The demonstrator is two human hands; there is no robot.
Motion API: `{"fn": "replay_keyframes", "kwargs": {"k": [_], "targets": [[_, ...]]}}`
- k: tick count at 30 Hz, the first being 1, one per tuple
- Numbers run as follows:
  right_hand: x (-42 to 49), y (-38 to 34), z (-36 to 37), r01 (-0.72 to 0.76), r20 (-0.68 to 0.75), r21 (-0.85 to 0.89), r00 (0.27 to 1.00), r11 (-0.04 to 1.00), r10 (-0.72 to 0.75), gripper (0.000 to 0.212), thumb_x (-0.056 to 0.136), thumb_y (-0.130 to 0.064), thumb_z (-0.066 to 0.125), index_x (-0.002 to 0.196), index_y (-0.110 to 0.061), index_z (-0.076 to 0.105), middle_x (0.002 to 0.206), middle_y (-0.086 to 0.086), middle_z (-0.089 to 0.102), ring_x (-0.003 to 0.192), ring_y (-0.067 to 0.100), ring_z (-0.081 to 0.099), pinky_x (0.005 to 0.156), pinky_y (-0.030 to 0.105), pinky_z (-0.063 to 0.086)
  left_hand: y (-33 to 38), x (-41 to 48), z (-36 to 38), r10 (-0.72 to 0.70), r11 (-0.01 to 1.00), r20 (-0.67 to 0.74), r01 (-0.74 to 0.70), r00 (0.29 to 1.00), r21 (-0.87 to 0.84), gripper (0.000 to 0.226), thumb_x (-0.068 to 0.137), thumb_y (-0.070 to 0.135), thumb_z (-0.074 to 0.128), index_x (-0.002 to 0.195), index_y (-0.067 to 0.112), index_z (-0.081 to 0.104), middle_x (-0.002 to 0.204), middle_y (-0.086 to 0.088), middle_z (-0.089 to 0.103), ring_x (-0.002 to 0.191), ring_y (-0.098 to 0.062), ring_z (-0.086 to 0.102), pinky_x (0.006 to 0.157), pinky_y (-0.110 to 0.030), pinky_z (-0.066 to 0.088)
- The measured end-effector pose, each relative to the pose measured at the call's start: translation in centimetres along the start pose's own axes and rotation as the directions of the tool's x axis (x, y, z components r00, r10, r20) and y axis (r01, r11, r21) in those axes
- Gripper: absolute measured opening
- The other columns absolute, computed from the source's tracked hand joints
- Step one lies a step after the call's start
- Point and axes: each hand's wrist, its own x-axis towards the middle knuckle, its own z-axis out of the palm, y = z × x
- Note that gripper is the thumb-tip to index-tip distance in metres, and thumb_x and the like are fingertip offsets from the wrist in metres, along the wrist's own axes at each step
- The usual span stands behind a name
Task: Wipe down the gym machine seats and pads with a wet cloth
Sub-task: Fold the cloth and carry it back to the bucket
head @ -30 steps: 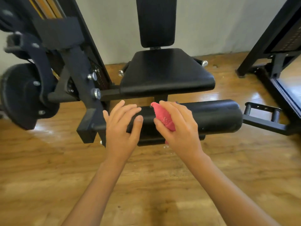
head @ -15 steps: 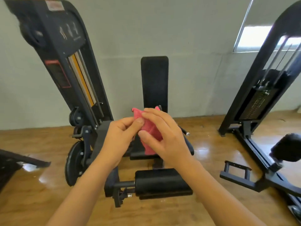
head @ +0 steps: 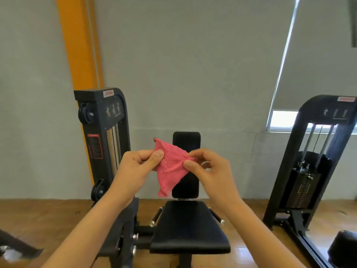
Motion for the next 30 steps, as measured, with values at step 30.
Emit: {"fn": "replay_keyframes", "kwargs": {"k": [30], "targets": [[2.6, -5.2, -4.0, 0.034, 0.212, -0.121, 0.977, 0.992, -0.007, 0.044, 0.091, 0.004, 0.065, 0.106, -0.036, 0.077, 0.114, -0.005, 0.058, 0.101, 0.007, 0.059, 0.080, 0.022, 0.055, 5.5, 1.5, 1.4, -0.113, 0.948, -0.058, 0.091, 0.992, -0.305, 0.032, 0.088, 0.006, 0.073, 0.113, 0.009, 0.053, 0.101, -0.011, 0.075, 0.086, -0.026, 0.075, 0.063, -0.036, 0.062]]}}
